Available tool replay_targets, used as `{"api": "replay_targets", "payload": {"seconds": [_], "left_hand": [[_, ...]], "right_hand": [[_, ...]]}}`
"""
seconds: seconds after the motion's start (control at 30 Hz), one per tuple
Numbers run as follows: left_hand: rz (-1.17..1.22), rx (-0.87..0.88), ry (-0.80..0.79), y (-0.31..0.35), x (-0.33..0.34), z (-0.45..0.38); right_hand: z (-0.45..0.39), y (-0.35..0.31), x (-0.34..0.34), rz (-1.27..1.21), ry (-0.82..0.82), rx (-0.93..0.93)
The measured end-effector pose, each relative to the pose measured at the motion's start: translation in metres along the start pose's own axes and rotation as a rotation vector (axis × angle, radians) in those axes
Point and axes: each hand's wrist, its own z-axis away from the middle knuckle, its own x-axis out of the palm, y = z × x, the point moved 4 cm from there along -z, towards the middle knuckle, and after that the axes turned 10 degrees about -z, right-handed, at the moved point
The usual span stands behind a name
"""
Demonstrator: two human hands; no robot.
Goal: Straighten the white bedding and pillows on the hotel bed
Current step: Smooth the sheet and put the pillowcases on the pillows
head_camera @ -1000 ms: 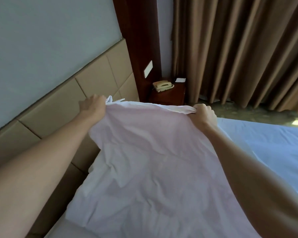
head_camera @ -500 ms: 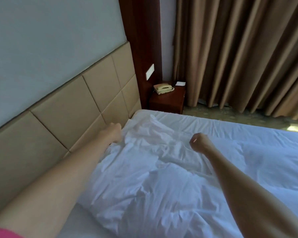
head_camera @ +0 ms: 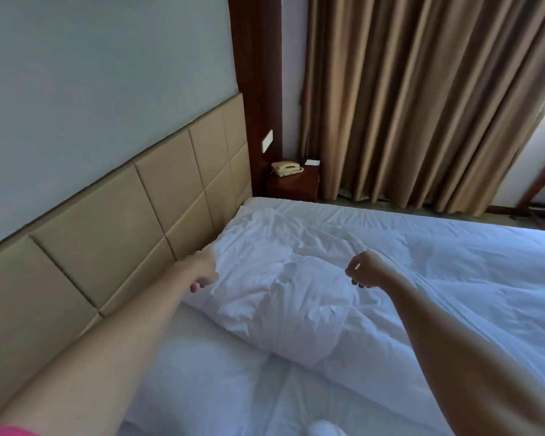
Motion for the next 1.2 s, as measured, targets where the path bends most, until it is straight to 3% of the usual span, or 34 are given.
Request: {"api": "replay_targets", "payload": {"seconds": [0.13,0.43,0.6,0.83,0.97,1.2], "left_hand": [[-0.02,0.092,-0.035,0.011,0.033,0.046],[-0.158,0.41,-0.126,0.105,0.109,0.141],[-0.162,0.474,-0.165,0.143,0.156,0.186],[-0.108,0.487,-0.21,0.189,0.21,0.252],[-0.104,0.521,-0.19,0.247,0.237,0.303],[-0.078,0.666,-0.331,0.371,0.315,0.413]], "right_hand": [[0.085,0.041,0.016,-0.075,0.094,0.053],[0.274,0.166,0.015,-0.125,0.205,0.266],[0.352,0.233,0.021,-0.162,0.212,0.384],[0.434,0.291,0.006,-0.169,0.163,0.383],[0.5,0.33,-0.015,-0.2,0.171,0.351],[0.622,0.432,-0.044,-0.171,0.125,0.452]]}}
